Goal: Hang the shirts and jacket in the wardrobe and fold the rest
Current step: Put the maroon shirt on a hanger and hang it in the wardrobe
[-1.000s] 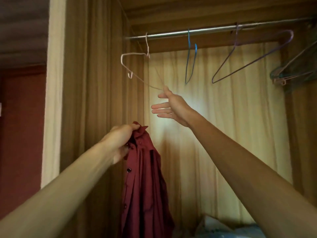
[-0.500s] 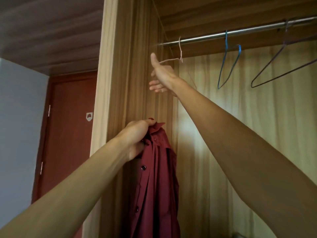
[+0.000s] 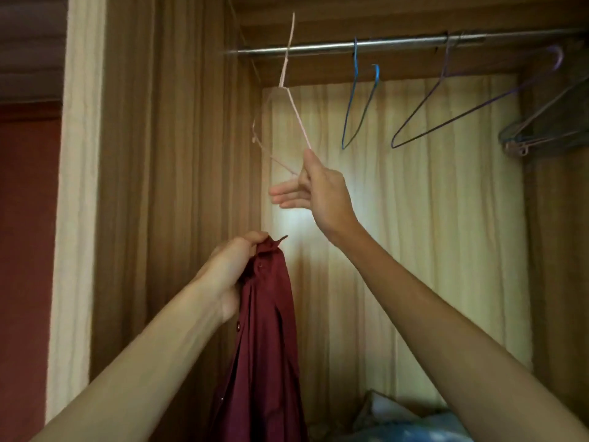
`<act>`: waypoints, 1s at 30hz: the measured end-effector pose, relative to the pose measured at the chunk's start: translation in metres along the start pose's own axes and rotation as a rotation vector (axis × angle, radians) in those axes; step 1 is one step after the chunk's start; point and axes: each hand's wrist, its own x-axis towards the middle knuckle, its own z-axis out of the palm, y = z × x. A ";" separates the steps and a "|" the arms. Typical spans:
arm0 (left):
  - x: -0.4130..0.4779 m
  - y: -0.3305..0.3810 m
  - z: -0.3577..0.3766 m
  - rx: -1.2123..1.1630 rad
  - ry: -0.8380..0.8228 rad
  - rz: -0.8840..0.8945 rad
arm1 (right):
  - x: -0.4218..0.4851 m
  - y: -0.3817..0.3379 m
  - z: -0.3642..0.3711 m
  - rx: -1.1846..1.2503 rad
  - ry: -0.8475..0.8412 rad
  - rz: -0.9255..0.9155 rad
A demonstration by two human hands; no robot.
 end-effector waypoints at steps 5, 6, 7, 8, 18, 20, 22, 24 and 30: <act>0.001 -0.050 0.033 -0.055 -0.085 -0.152 | -0.107 0.037 -0.062 0.138 -0.106 0.103; 0.002 -0.062 0.038 -0.075 -0.096 -0.186 | -0.126 0.044 -0.073 0.175 -0.120 0.135; 0.002 -0.071 0.044 -0.107 -0.112 -0.228 | -0.145 0.052 -0.083 0.221 -0.132 0.181; 0.005 -0.083 0.048 -0.141 -0.128 -0.263 | -0.164 0.059 -0.093 0.263 -0.152 0.233; -0.005 -0.185 0.103 0.194 -0.096 0.186 | -0.264 0.067 -0.174 -0.079 -0.115 0.641; -0.006 -0.195 0.107 0.307 -0.146 0.235 | -0.261 0.059 -0.184 -0.368 -0.193 0.727; -0.006 -0.203 0.111 0.410 -0.174 0.304 | -0.260 0.059 -0.188 -0.571 -0.290 0.780; -0.006 -0.206 0.115 0.472 -0.175 0.381 | -0.264 0.061 -0.185 -0.589 -0.304 0.709; -0.016 -0.208 0.126 0.609 -0.138 0.442 | -0.261 0.069 -0.177 -0.698 0.156 0.564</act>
